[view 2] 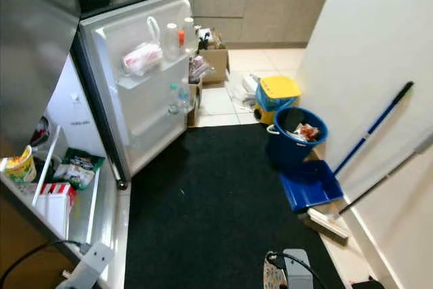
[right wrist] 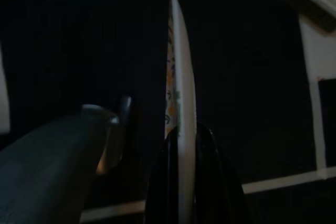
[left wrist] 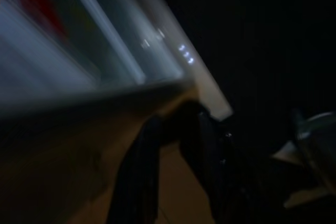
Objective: Restocking fridge
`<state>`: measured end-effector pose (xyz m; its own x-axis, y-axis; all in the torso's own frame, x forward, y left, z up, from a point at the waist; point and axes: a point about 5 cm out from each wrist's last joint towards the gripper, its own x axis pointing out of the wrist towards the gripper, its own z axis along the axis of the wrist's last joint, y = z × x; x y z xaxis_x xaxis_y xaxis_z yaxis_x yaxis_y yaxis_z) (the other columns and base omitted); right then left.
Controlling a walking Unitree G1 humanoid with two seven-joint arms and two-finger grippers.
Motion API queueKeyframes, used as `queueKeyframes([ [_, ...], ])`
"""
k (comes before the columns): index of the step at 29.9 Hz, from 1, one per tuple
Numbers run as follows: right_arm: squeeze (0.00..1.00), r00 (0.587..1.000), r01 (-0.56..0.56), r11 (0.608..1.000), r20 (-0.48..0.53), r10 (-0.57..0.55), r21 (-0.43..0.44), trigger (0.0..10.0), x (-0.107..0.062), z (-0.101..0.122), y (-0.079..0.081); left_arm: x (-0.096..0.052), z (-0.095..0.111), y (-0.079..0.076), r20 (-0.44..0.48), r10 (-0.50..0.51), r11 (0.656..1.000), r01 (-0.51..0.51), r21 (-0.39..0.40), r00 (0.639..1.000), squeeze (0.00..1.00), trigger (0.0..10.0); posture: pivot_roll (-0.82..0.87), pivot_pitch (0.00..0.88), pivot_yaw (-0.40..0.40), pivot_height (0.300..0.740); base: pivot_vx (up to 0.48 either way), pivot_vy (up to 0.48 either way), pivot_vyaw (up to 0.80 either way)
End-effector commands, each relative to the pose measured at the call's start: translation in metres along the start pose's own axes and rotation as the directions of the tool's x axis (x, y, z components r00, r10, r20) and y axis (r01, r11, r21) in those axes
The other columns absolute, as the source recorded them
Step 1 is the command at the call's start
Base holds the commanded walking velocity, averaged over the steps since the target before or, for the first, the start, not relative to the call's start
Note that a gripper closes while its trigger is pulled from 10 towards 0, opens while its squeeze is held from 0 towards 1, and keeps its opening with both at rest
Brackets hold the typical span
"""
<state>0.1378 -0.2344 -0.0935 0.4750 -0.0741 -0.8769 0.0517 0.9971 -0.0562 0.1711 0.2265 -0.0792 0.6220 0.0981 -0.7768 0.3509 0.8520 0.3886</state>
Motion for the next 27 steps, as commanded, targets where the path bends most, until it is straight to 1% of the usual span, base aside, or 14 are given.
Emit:
queueKeyframes([
  [1,0.0,1.0,0.01,1.0,0.007,-0.01,0.005,10.0,-0.0004,0.001,-0.0031,-0.0006,-0.0019,0.0003,-0.004,0.0,1.0,0.0,-0.002,1.0,0.3,10.0,0.03,0.0,-0.044,0.74,0.368,0.0,0.0],
  [27,0.0,1.0,0.011,1.0,0.005,-0.011,0.008,10.0,-0.0004,0.0,-0.0021,-0.0003,-0.0007,0.0005,0.001,-0.002,1.0,0.002,0.002,1.0,0.3,10.0,0.03,0.0,-0.041,0.74,0.368,0.0,0.0],
])
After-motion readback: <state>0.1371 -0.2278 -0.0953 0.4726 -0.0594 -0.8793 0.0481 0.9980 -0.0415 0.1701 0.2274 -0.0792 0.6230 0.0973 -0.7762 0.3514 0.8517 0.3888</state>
